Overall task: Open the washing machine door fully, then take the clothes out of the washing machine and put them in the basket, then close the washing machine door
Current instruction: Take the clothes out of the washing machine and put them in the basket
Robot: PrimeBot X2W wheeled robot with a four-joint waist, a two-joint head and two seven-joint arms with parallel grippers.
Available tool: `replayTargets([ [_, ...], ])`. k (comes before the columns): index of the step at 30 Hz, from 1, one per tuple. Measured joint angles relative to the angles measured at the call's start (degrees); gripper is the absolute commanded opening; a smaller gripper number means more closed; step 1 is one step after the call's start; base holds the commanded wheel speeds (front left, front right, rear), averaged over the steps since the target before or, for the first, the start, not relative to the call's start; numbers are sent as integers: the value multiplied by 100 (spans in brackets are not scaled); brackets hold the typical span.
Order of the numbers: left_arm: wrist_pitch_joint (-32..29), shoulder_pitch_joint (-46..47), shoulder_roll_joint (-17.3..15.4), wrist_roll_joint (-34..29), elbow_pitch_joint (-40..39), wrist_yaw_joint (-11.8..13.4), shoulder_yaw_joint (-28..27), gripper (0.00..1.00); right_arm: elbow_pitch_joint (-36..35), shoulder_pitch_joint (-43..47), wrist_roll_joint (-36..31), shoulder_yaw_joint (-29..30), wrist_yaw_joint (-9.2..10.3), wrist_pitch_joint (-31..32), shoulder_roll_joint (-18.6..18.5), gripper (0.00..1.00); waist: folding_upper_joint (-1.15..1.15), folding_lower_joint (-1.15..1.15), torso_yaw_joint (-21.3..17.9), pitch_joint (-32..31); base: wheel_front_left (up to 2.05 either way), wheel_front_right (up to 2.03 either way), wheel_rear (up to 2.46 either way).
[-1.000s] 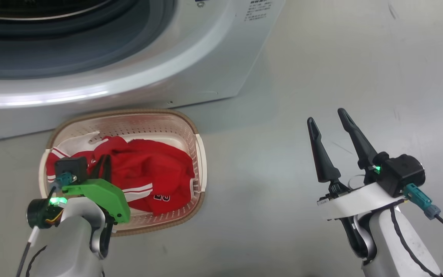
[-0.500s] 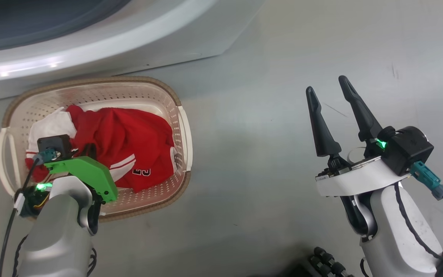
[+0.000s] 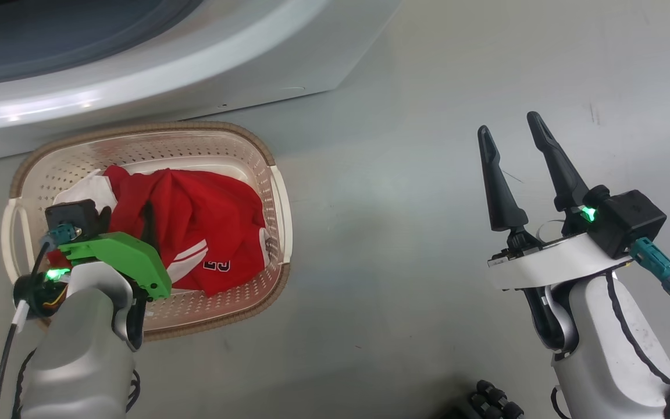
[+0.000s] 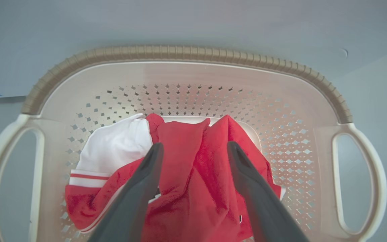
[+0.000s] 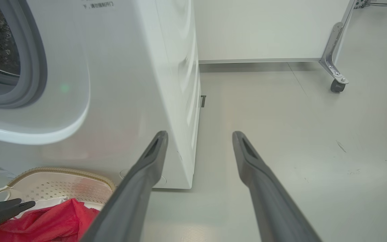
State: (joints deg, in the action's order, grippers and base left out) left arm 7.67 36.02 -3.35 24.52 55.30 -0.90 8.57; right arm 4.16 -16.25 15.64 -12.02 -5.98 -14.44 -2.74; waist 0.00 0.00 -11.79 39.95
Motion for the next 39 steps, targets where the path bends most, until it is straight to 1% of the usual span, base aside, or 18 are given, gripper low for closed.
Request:
replayTargets([
  [6, 590, 48, 5, -85, -81, -144, 19, 100, 103, 0, -5, 145, 1, 0, 0, 100, 0, 0, 129, -243, 0, 0, 0],
  [12, 660, -13, -4, -142, -111, -202, 46, 100, 243, 2, -7, 235, 1, -1, 0, 100, 0, 0, 239, -524, 0, 0, 0],
  [14, 678, -116, -25, -172, -187, -240, 47, 100, 286, 4, -7, 254, 1, 0, -1, 100, 0, 0, 277, -656, 0, 0, 0],
  [19, 677, -364, -30, -192, -450, -244, 11, 100, 430, 69, -19, 292, 2, 0, -1, 100, 0, 0, 372, -1018, 0, 0, 0],
  [21, 677, -421, -22, -193, -657, -243, -35, 100, 497, 127, -22, 316, 2, -1, -1, 100, 0, 0, 413, -1168, 0, 0, 0],
  [22, 677, -459, -16, -212, -1068, -243, -132, 100, 571, 212, -55, 348, 9, -1, -8, 100, 0, 0, 458, -1323, 0, 0, 0],
  [26, 677, -547, -4, -315, -1766, -230, -287, 100, 630, 350, -75, 412, 14, -1, -21, 100, 0, 0, 557, -1638, 0, 0, 0],
  [39, 677, -1869, -46, -827, -2865, -43, -370, 100, 903, 912, -185, 376, 14, 0, -92, 100, 0, 0, 852, -2698, 0, 0, 0],
])
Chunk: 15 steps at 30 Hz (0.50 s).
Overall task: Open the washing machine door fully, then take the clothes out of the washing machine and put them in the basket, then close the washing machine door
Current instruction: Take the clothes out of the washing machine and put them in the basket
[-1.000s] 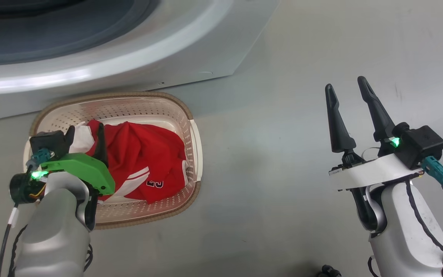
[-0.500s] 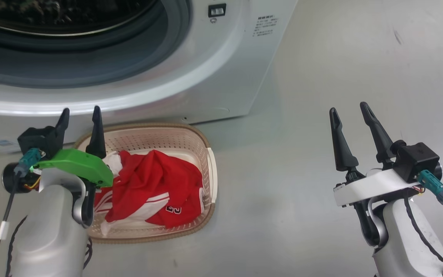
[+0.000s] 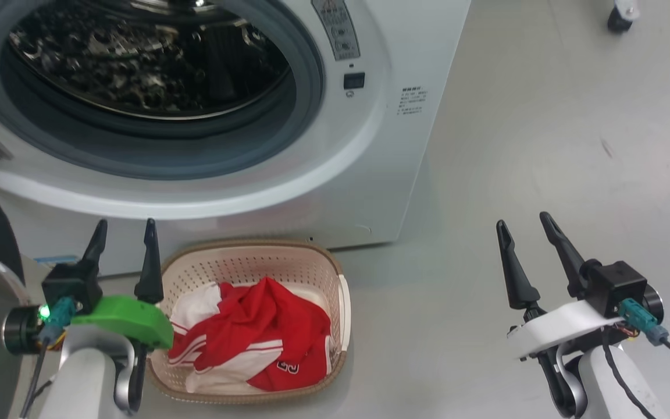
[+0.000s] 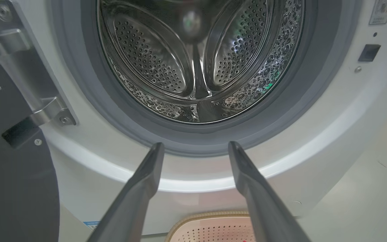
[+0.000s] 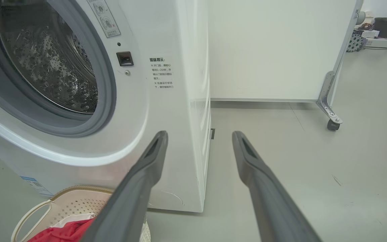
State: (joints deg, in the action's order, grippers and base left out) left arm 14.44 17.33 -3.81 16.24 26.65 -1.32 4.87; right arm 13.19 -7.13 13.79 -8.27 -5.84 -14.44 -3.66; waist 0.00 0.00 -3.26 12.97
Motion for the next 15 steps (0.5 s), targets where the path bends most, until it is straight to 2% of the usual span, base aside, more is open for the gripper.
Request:
replayTargets([
  [15, -1, -1522, 5, -186, -791, 160, 62, 100, 123, 723, -26, -101, 3, 0, 2, 100, 0, 0, 146, -1179, 0, 0, 0],
])
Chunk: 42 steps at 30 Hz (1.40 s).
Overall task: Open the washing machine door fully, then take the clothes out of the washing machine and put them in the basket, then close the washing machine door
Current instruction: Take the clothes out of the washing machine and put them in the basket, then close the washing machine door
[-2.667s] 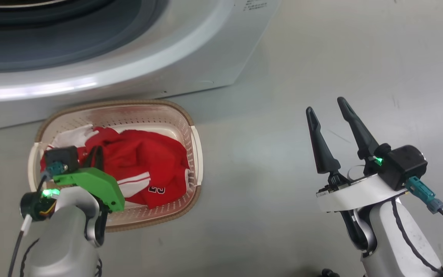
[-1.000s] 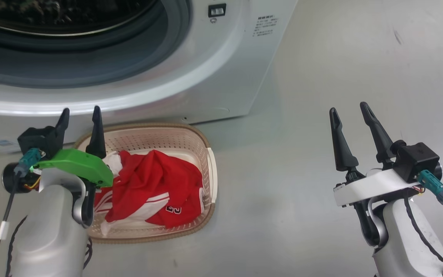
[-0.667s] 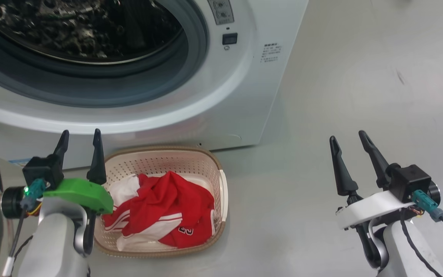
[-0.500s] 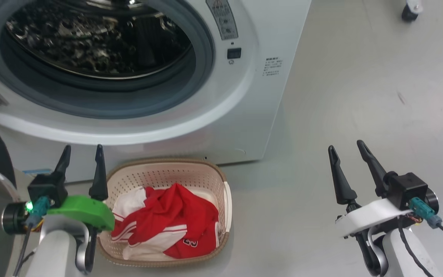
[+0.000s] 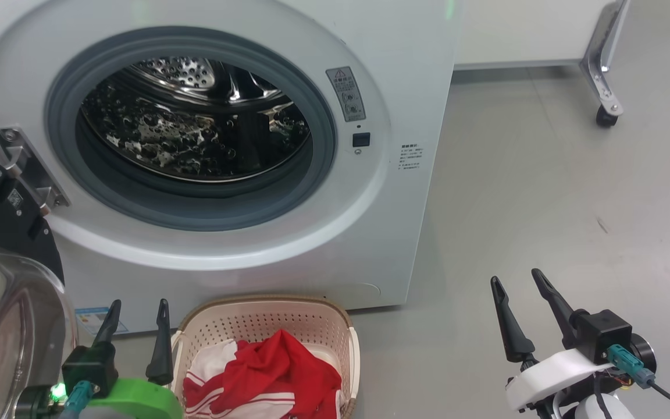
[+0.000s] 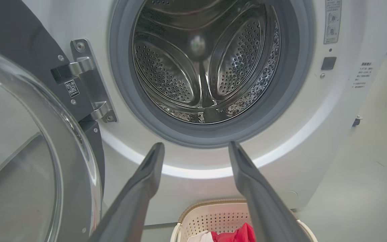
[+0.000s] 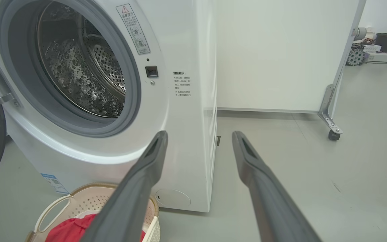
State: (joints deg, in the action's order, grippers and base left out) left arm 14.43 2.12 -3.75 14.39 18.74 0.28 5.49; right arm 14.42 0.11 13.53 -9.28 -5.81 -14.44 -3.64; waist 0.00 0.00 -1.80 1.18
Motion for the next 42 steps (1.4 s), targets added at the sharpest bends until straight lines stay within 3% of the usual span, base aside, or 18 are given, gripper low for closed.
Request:
replayTargets([
  [16, 1, -552, -8, -107, -782, 52, 64, 100, -204, 159, -8, -3, 94, 4, -18, 100, 0, 0, 9, -246, 0, 0, 0],
  [42, -8, -861, -35, -250, -1386, 197, 162, 100, -421, 215, -8, 10, 143, 48, -24, 100, 0, 0, -1, -227, -9, 9, 0],
])
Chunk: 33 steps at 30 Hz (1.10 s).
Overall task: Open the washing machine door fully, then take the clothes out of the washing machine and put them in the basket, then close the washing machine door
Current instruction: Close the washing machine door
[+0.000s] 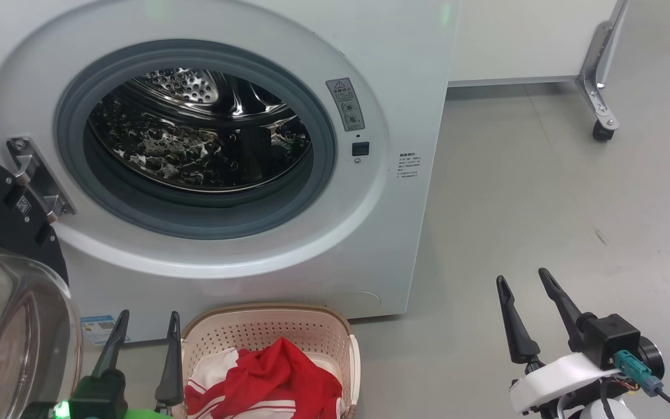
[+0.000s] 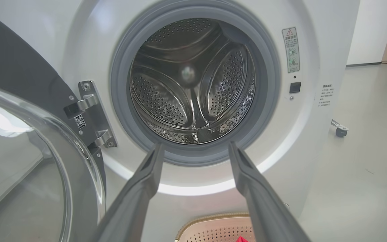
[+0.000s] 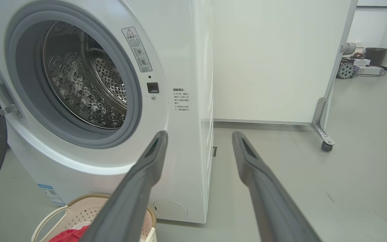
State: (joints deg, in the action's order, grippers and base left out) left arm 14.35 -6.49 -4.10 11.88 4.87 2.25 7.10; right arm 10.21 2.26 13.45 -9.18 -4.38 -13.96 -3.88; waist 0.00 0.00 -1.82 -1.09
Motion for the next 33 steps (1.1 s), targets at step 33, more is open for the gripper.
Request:
replayTargets([
  [33, -170, -91, -44, -80, -401, 42, 146, 100, -116, 35, 30, -4, 43, 54, 2, 100, 0, 0, -43, 76, -100, 100, 0],
])
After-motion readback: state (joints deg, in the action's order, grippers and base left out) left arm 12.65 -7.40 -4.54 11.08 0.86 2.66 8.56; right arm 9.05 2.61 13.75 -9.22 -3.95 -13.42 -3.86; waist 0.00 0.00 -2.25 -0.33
